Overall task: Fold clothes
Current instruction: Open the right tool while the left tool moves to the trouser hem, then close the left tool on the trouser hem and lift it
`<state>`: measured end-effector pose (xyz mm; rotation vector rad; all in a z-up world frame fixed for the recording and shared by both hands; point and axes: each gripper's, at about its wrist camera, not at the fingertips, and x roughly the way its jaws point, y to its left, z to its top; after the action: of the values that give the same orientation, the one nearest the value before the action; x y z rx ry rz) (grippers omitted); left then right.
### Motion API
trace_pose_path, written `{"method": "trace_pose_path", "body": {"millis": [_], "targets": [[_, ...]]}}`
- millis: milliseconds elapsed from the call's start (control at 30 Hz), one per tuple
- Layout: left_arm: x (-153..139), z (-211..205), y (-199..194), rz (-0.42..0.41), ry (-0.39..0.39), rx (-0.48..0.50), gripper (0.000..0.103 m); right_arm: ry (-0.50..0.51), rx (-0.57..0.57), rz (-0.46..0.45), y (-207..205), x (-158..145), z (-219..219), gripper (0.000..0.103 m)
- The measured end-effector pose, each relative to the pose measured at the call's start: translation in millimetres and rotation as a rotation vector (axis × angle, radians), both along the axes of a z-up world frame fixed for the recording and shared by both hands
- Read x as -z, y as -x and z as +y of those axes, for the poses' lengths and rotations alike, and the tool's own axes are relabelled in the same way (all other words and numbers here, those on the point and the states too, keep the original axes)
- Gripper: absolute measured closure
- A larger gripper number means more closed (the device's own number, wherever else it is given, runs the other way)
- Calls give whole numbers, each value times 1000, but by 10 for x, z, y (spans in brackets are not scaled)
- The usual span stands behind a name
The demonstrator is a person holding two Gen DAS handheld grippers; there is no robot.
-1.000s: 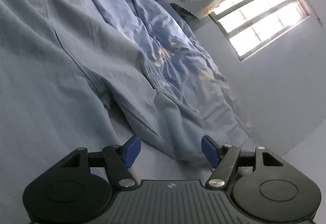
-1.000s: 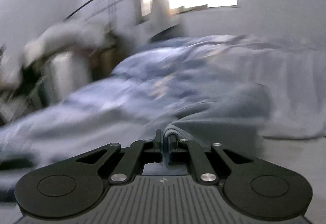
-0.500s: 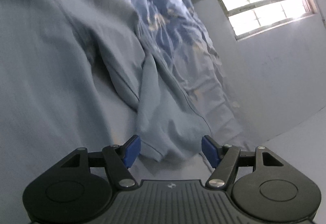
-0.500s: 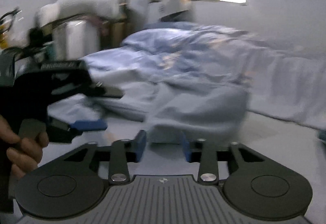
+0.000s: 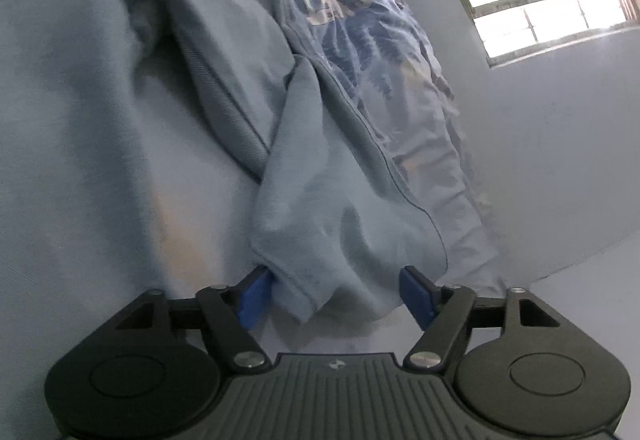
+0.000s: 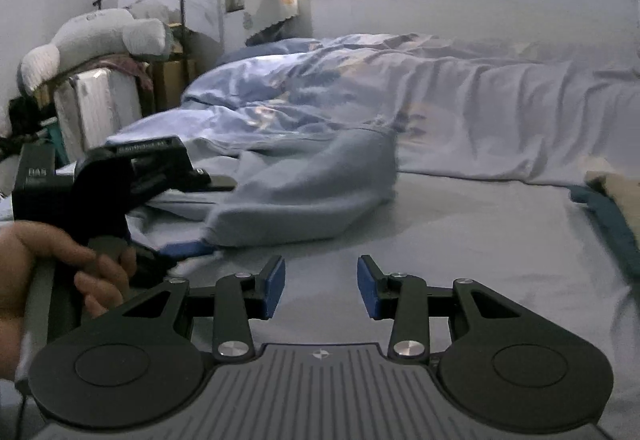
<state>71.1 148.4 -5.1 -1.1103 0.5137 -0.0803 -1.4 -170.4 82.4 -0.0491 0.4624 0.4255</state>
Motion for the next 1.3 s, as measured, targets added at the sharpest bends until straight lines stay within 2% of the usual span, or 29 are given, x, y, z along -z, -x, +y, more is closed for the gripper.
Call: {"method": "trace_pose_path", "body": {"millis": [67, 167, 200, 267, 367, 400, 700, 800, 833, 867, 900, 967, 1067, 1133, 1167, 1233, 1300], "targets": [[-82, -93, -23, -14, -31, 2, 30, -15, 17, -3, -7, -26, -104, 62], [-211, -278, -74, -84, -28, 78, 30, -17, 32, -31, -1, -93, -204, 61], [-251, -343, -84, -96, -68, 99, 30, -24, 37, -43, -7, -117, -223, 60], [-253, -396, -72, -80, -136, 69, 31, -71, 58, -58, -41, -162, -266, 59], [-41, -321, -103, 13, -33, 32, 32, -107, 72, -47, -103, -154, -277, 58], [0, -306, -118, 35, -25, 25, 36, -102, 69, -43, -122, -143, -263, 58], [-10, -262, -219, 1, -140, -49, 37, -88, 65, -6, -160, -60, -276, 58], [-80, -281, -187, -26, -200, -48, 38, -80, 78, -9, -146, -54, -323, 58], [-90, -302, -209, -29, -211, -31, 43, -79, 83, -10, -142, -54, -340, 58], [-89, -322, -241, -23, -210, -10, 69, -83, 86, -10, -141, -57, -354, 58], [-84, -339, -267, -15, -206, 11, 82, -85, 85, -9, -139, -57, -359, 58], [-87, -335, -237, -27, -169, 33, 91, -86, 79, -7, -135, -56, -361, 58], [-203, -307, -208, -87, -66, 71, 95, -82, 66, -7, -128, -61, -351, 58], [-339, -284, -175, -174, 32, 107, 96, -87, 56, -4, -123, -65, -345, 58], [-391, -261, -143, -228, 99, 120, 96, -90, 51, -2, -121, -67, -342, 58], [-414, -163, -70, -378, 312, 118, 96, -87, 32, -2, -105, -68, -325, 58], [-346, -29, -6, -449, 483, 57, 96, -83, 22, -2, -95, -67, -314, 58]]}}
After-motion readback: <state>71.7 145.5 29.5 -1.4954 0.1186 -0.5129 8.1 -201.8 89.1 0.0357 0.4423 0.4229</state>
